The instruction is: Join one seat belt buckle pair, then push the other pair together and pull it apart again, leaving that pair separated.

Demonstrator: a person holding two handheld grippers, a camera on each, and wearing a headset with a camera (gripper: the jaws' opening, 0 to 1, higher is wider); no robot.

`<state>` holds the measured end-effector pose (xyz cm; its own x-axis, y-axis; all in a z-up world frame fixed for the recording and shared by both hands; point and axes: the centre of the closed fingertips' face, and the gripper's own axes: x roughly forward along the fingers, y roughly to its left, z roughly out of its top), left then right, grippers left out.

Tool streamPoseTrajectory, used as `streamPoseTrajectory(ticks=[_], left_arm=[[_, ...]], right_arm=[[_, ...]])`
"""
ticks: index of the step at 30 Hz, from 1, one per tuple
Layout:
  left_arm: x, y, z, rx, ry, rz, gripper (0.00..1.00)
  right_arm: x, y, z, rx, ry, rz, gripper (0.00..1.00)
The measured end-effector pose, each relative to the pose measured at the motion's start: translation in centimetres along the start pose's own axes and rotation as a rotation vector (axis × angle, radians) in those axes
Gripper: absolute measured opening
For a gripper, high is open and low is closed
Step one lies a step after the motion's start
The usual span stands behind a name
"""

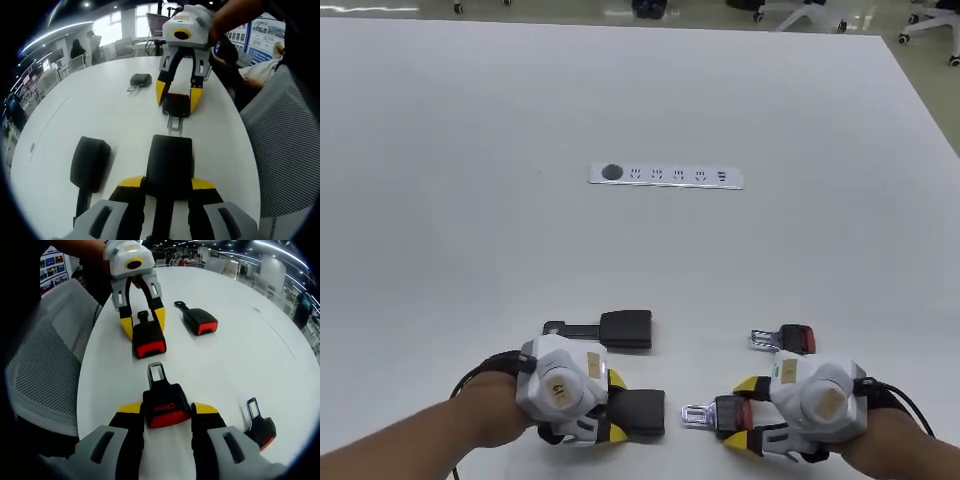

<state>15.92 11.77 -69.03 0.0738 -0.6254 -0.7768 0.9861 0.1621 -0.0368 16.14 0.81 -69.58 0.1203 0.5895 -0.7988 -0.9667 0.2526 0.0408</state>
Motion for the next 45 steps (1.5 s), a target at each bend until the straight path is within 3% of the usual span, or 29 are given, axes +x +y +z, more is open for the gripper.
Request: streamPoseTrajectory(ticks=[13, 15, 29, 35, 45], left_arm=[[-0.1, 0.0, 0.0, 0.006, 0.015, -0.004, 0.34], [-0.1, -0.1, 0.1, 0.009, 0.015, -0.007, 0.34], [-0.2, 0.0, 0.0, 0.005, 0.022, -0.005, 0.33], [-0.2, 0.0, 0.1, 0.015, 0.028, -0.010, 0.33], [-0.4, 0.0, 0.0, 0.046, 0.031, -0.039, 0.33]], right_arm=[[2.2, 1.1, 3.0, 0.025, -0.048, 0.014, 0.35], [2.3, 1.1, 2.9, 0.003, -0.040, 0.016, 0.35], [2.2, 1.1, 3.2, 0.031, -0.067, 0.016, 0.34], [2.4, 1.2, 3.8, 0.073, -0.094, 0.025, 0.34], [2.8, 1.3, 4.1, 0.050, -0.085, 0.021, 0.34]])
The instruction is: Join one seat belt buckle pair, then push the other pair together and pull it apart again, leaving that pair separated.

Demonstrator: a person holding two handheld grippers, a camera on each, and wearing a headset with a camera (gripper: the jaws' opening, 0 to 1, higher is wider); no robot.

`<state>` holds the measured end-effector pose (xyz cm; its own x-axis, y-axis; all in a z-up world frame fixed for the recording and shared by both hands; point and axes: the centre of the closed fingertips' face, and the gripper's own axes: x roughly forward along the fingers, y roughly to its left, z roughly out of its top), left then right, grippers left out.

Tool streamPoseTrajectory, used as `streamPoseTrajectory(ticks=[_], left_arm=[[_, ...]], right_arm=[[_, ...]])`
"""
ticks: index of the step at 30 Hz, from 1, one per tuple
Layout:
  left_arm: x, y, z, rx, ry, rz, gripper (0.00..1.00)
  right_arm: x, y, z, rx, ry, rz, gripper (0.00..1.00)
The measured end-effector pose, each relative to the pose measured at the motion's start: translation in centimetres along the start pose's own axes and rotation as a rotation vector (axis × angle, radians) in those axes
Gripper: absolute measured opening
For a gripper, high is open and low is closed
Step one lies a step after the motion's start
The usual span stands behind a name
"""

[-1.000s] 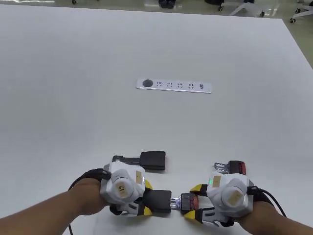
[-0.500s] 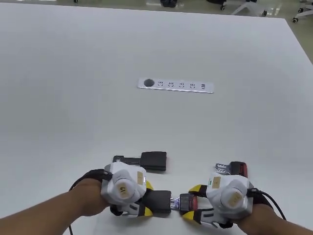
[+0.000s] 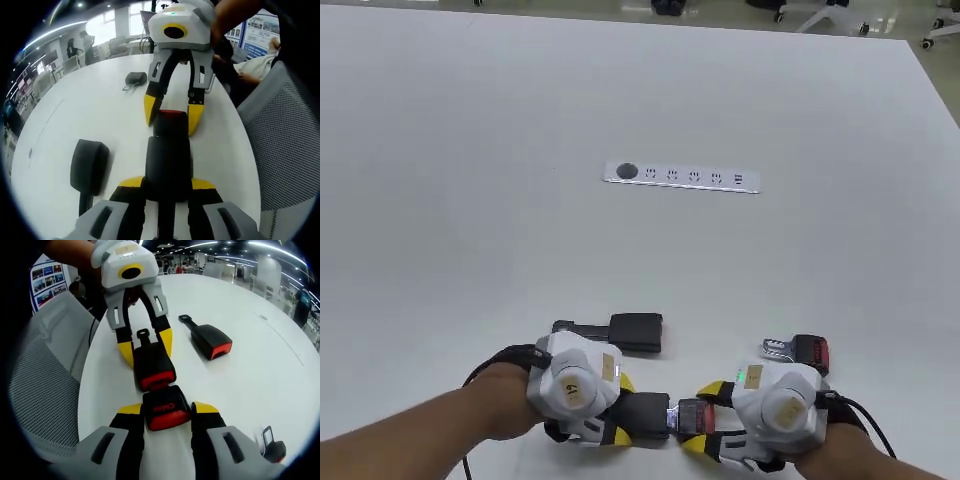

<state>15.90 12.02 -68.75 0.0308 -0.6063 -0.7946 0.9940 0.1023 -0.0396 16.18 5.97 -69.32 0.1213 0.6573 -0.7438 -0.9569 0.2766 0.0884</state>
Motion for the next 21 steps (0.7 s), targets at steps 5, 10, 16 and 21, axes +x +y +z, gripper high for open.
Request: streamPoseTrajectory(ticks=[5, 10, 16, 21], left_arm=[[-0.01, 0.05, -0.13, 0.019, 0.002, -0.017, 0.33], [0.04, 0.06, -0.19, 0.024, 0.002, -0.026, 0.33], [0.03, -0.01, -0.14, 0.021, -0.004, -0.025, 0.33], [0.12, 0.06, -0.29, 0.019, -0.010, -0.025, 0.33]], right_arm=[[0.17, 0.47, 0.49, -0.011, 0.000, -0.007, 0.34], [-0.22, 0.51, 0.66, -0.003, -0.005, -0.011, 0.34], [-0.23, 0.35, 0.67, -0.003, -0.012, -0.012, 0.34], [-0.11, 0.38, 0.72, -0.011, -0.016, -0.007, 0.34]])
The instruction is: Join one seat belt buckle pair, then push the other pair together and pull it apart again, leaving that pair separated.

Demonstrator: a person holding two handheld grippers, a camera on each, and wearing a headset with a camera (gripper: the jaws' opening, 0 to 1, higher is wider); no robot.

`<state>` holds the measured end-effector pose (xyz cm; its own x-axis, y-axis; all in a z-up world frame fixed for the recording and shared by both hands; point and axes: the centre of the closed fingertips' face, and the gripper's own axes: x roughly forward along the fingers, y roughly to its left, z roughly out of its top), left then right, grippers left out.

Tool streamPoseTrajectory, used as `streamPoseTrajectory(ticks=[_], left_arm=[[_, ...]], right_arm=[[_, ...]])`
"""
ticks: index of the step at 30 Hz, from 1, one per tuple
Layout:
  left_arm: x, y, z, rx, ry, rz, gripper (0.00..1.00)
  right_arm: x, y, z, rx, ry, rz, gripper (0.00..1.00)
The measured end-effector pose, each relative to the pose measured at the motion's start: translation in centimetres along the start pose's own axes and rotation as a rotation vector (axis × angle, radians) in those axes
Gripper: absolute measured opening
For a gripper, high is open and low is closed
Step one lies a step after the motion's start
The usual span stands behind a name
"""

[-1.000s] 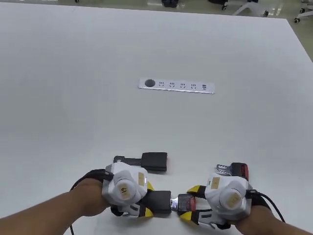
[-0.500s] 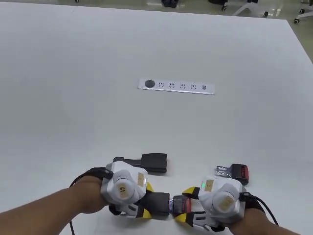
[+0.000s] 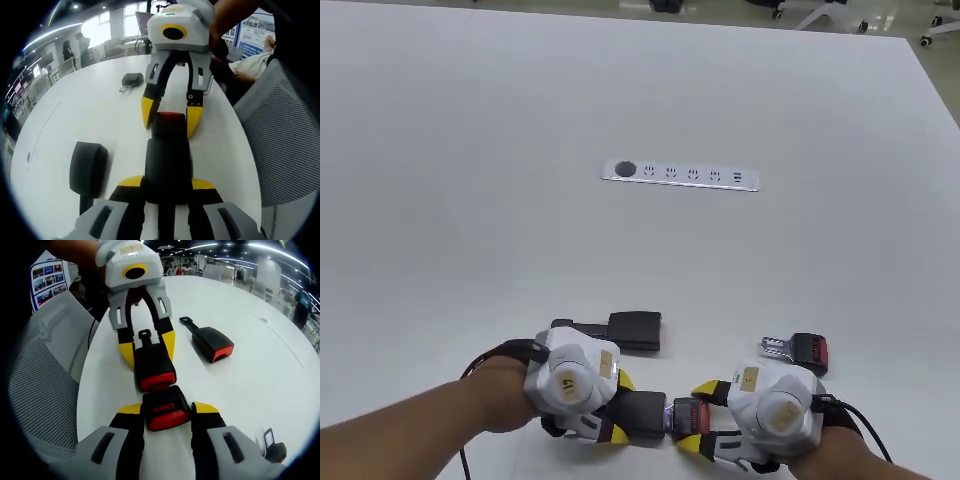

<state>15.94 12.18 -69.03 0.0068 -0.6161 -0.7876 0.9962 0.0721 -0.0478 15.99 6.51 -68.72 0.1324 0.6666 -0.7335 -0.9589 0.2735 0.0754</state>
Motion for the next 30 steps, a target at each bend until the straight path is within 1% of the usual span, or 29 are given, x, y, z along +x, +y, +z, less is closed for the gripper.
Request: streamPoseTrajectory(ticks=[5, 7, 10, 13, 15, 21, 25, 28, 30], left_arm=[[0.00, -0.03, 0.03, 0.004, 0.001, -0.003, 0.33], [0.00, -0.02, 0.02, 0.002, 0.003, -0.005, 0.33], [0.02, 0.05, -0.08, 0.000, -0.005, -0.008, 0.33], [0.02, 0.13, -0.11, -0.005, -0.018, -0.011, 0.33], [0.01, 0.18, -0.03, -0.047, -0.051, -0.016, 0.33], [-0.02, 0.13, 0.01, -0.025, -0.057, -0.028, 0.33], [-0.04, 0.13, 0.08, -0.036, -0.071, -0.033, 0.33], [-0.08, 0.13, 0.20, -0.057, -0.082, -0.037, 0.33], [-0.05, 0.16, 0.15, -0.056, -0.085, -0.040, 0.33]], right_arm=[[0.15, 0.02, -0.14, -0.034, 0.002, 0.007, 0.34], [0.15, 0.00, -0.15, -0.036, 0.003, 0.005, 0.34], [0.14, 0.02, -0.24, -0.078, 0.005, -0.011, 0.33], [-0.15, 0.15, -0.39, -0.081, -0.011, -0.018, 0.33], [-0.24, 0.04, -0.54, -0.083, -0.021, -0.017, 0.33], [-0.36, 0.11, -0.33, -0.097, -0.039, -0.005, 0.32], [-0.49, 0.15, -0.17, -0.099, -0.049, 0.004, 0.32], [-0.62, 0.23, 0.02, -0.096, -0.057, 0.009, 0.32], [-0.63, 0.18, 0.00, -0.098, -0.059, 0.013, 0.32]])
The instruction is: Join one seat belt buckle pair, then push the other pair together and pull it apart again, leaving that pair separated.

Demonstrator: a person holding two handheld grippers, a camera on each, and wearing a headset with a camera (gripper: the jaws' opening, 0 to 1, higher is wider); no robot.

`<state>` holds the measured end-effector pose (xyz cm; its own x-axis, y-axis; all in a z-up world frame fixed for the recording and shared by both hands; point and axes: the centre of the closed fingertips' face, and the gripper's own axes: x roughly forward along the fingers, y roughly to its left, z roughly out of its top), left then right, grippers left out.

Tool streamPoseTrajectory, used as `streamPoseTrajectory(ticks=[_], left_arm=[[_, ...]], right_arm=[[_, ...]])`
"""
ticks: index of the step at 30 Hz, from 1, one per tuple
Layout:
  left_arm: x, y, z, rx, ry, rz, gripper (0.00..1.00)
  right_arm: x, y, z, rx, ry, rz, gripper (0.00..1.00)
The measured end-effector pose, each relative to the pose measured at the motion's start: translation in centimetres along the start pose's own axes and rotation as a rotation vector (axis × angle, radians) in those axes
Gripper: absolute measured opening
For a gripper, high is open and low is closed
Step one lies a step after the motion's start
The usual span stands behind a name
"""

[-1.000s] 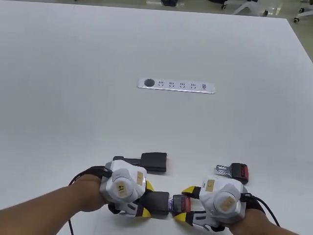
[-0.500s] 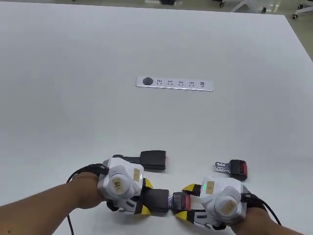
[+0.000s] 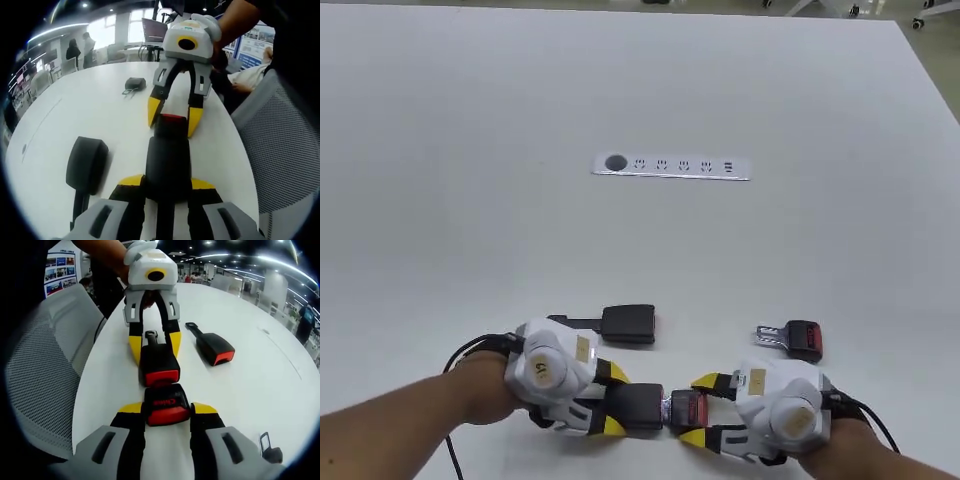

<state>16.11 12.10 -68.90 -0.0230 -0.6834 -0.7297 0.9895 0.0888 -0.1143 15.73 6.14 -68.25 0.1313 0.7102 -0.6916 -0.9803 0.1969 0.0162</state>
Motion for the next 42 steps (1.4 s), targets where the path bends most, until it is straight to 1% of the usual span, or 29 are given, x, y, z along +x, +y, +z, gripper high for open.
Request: streamPoseTrajectory(ticks=[5, 11, 13, 14, 17, 22, 25, 27, 30, 32, 33, 36, 37, 38, 39, 40, 41, 42], left_arm=[[0.1, 0.1, -0.1, -0.014, -0.011, -0.002, 0.33], [0.1, 0.0, 0.1, -0.021, -0.013, 0.001, 0.33], [0.1, 0.0, 0.1, -0.029, -0.015, 0.002, 0.33], [0.1, 0.0, 0.1, -0.045, -0.020, 0.002, 0.33], [0.1, -0.1, 0.1, -0.036, -0.020, 0.010, 0.33], [0.2, -0.2, 0.1, -0.021, 0.008, 0.014, 0.33], [0.2, -0.3, 0.2, -0.009, 0.027, 0.022, 0.33], [0.3, -0.4, 0.1, 0.009, 0.040, 0.026, 0.33], [0.3, -0.5, 0.2, 0.014, 0.052, 0.038, 0.34], [0.3, -0.6, 0.2, 0.028, 0.057, 0.054, 0.34], [0.3, -0.5, 0.2, 0.020, 0.056, 0.059, 0.34], [0.4, -0.4, 0.1, 0.001, 0.055, 0.067, 0.35], [0.4, -0.5, 0.1, 0.008, 0.072, 0.062, 0.36], [0.4, -0.6, 0.1, 0.012, 0.082, 0.061, 0.36], [0.3, -0.8, -0.2, 0.079, 0.129, 0.049, 0.37], [0.3, -1.0, 0.0, 0.081, 0.131, 0.041, 0.39], [0.4, -1.1, 0.0, 0.062, 0.133, 0.043, 0.41], [0.4, -1.2, 0.0, 0.047, 0.121, 0.037, 0.44]], right_arm=[[0.0, 0.0, 0.1, 0.005, -0.010, 0.004, 0.32], [0.0, -0.1, -0.2, 0.013, -0.019, 0.005, 0.32], [0.0, -0.1, -0.2, 0.013, -0.020, 0.005, 0.32], [0.0, -0.1, -0.2, 0.014, -0.020, 0.006, 0.32], [0.0, -0.1, -0.3, 0.005, -0.015, 0.005, 0.32], [0.0, 0.0, -0.2, 0.017, -0.018, 0.005, 0.33], [0.1, -0.1, -0.4, 0.013, -0.001, 0.013, 0.33], [0.1, -0.1, -0.4, 0.000, 0.007, 0.014, 0.33], [0.1, -0.1, -0.4, 0.001, 0.011, 0.010, 0.34], [0.0, 0.0, -0.3, -0.016, 0.014, 0.001, 0.34], [0.0, 0.0, -0.3, -0.016, 0.017, -0.003, 0.34], [0.0, -0.1, -0.5, 0.021, 0.011, -0.004, 0.35], [0.0, -0.2, -0.6, 0.033, 0.005, -0.009, 0.35], [0.0, -0.2, -0.6, 0.040, 0.006, -0.011, 0.36], [-0.1, -0.2, -0.6, 0.040, 0.004, -0.017, 0.40], [-0.2, -0.4, -0.4, 0.055, -0.007, -0.028, 0.44], [-0.3, -0.6, -0.4, 0.074, -0.013, -0.034, 0.53], [-0.4, -0.9, -0.4, 0.081, -0.017, -0.044, 0.58]])
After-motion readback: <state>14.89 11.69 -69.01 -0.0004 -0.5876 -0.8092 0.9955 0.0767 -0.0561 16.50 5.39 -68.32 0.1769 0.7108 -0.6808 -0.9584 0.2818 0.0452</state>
